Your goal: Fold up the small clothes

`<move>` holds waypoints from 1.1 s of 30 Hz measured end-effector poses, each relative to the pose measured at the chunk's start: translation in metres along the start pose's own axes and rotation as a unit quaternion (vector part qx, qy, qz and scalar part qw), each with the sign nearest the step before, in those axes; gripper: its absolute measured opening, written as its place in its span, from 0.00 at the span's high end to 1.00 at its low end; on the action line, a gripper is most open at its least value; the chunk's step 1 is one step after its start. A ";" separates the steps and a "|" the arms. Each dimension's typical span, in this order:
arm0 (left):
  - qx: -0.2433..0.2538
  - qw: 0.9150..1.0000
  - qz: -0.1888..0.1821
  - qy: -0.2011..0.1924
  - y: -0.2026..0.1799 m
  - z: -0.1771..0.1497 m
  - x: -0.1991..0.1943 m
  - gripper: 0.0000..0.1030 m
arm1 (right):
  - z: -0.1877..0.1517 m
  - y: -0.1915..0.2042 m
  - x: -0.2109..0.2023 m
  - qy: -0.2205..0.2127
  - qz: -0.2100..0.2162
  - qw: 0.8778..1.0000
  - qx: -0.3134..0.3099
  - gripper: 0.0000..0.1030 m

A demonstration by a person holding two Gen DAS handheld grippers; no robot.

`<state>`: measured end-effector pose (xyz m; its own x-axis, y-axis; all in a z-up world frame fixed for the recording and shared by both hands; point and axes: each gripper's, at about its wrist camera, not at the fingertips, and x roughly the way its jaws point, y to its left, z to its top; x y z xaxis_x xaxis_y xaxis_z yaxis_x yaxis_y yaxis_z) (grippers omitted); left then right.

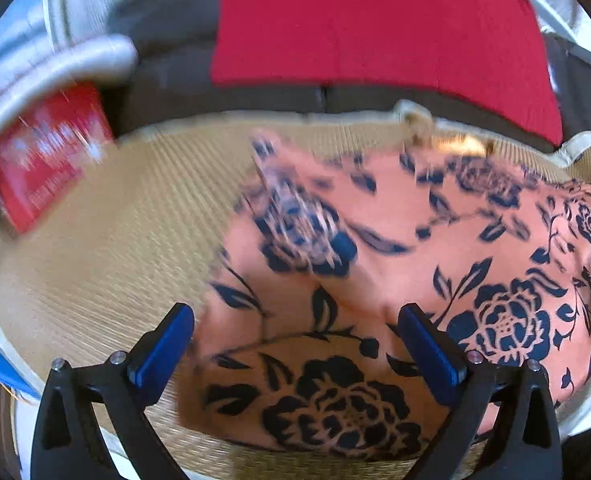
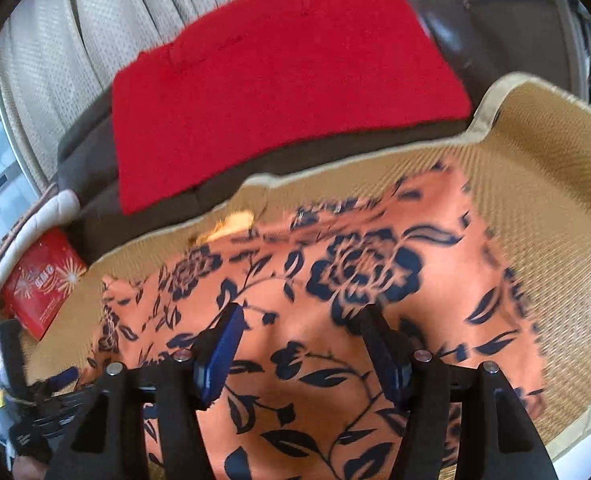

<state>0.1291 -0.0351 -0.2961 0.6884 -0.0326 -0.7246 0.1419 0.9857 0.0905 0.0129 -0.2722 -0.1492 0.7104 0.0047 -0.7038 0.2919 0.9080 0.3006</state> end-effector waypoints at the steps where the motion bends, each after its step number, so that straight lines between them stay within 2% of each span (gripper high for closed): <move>1: 0.010 1.000 0.010 -0.015 -0.003 -0.002 -0.005 0.01 | -0.001 -0.002 0.001 0.003 -0.008 1.000 -0.001 0.37; 3: 0.030 0.999 0.012 0.003 -0.011 -0.005 0.001 0.01 | -0.004 -0.009 0.015 0.040 -0.032 0.999 0.005 0.38; 5: 0.047 0.997 0.011 0.054 -0.019 -0.012 0.020 0.01 | -0.009 -0.016 0.031 0.079 -0.052 0.995 0.014 0.39; 10: 0.004 0.998 -0.002 0.055 -0.010 -0.015 0.024 0.00 | -0.012 -0.005 0.034 0.078 -0.070 0.994 -0.025 0.37; 15: 0.009 0.999 0.001 0.052 -0.004 -0.013 0.033 0.00 | -0.011 -0.005 0.039 0.081 -0.069 0.994 -0.022 0.37; 33: 0.014 0.999 -0.019 0.042 -0.006 -0.014 0.041 0.00 | -0.016 0.011 0.045 0.081 -0.108 0.988 -0.068 0.34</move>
<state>0.1464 -0.0398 -0.3364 0.6199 -0.0554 -0.7827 0.1886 0.9788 0.0800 0.0375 -0.2551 -0.1880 0.5256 -0.1387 -0.8394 0.3286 0.9432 0.0499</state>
